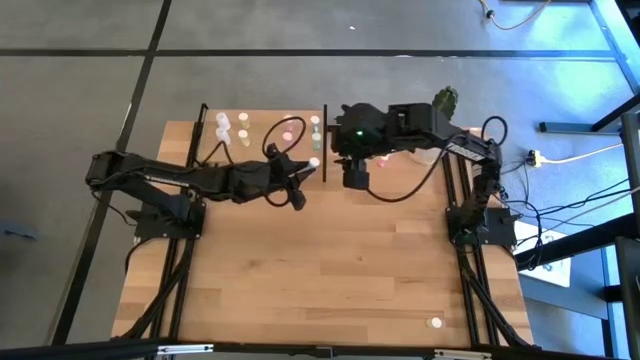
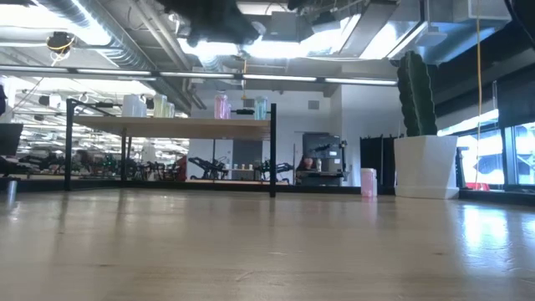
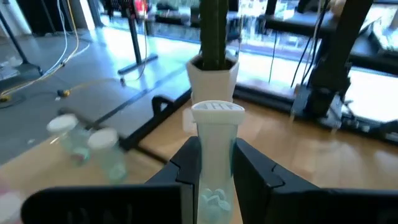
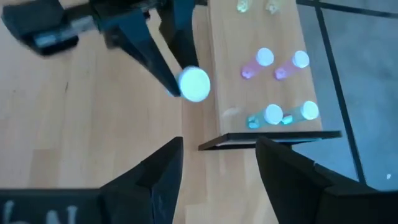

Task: Pick and place medicine bottles onto shelf by color
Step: Put the green pill bottle on the shelf and align it with the other green pill bottles

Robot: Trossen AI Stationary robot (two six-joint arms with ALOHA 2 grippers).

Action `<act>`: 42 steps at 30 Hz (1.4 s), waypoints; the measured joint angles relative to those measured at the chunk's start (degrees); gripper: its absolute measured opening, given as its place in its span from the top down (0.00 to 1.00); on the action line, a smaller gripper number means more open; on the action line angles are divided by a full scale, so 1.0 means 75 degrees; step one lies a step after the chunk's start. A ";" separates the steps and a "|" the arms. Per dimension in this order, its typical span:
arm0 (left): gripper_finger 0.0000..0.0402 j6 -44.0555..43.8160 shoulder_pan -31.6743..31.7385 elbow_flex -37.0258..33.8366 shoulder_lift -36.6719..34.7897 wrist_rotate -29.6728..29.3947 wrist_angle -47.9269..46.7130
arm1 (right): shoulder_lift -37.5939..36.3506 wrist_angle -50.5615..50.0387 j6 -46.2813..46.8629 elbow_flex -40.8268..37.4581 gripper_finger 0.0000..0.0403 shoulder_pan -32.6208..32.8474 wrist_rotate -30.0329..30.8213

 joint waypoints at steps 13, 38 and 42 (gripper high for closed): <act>0.86 0.0608 -0.0026 0.0006 0.0733 -0.1112 0.1231 | -0.0412 -0.0642 0.0361 -0.0003 0.49 0.0155 0.0002; 0.86 -0.0528 -0.1288 -0.1614 -0.0908 -0.3533 0.1329 | -0.2675 0.2483 0.1135 -0.3959 0.49 0.0526 -0.0077; 0.86 0.0106 -0.0920 -0.2441 -0.0729 -0.2411 0.3699 | -0.3304 0.3292 0.1278 -0.4907 0.49 0.0520 -0.0034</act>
